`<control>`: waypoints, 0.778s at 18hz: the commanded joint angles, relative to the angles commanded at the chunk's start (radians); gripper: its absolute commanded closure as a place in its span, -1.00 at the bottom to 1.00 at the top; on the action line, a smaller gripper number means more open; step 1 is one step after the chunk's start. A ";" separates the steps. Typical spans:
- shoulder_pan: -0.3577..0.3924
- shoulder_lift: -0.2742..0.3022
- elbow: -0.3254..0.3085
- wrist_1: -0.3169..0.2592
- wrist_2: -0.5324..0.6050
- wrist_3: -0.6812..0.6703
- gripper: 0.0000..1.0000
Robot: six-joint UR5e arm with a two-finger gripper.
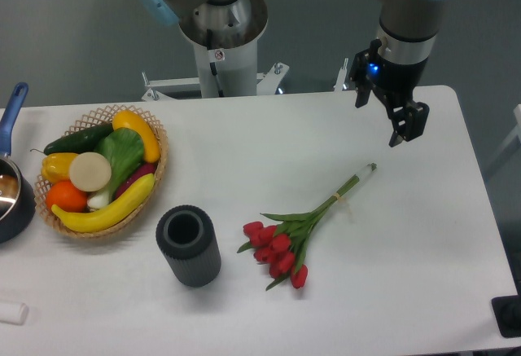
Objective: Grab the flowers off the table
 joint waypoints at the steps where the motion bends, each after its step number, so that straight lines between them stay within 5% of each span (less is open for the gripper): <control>1: -0.003 -0.002 0.000 0.000 0.001 0.000 -1.00; 14: -0.011 -0.002 -0.020 0.031 -0.015 -0.130 -1.00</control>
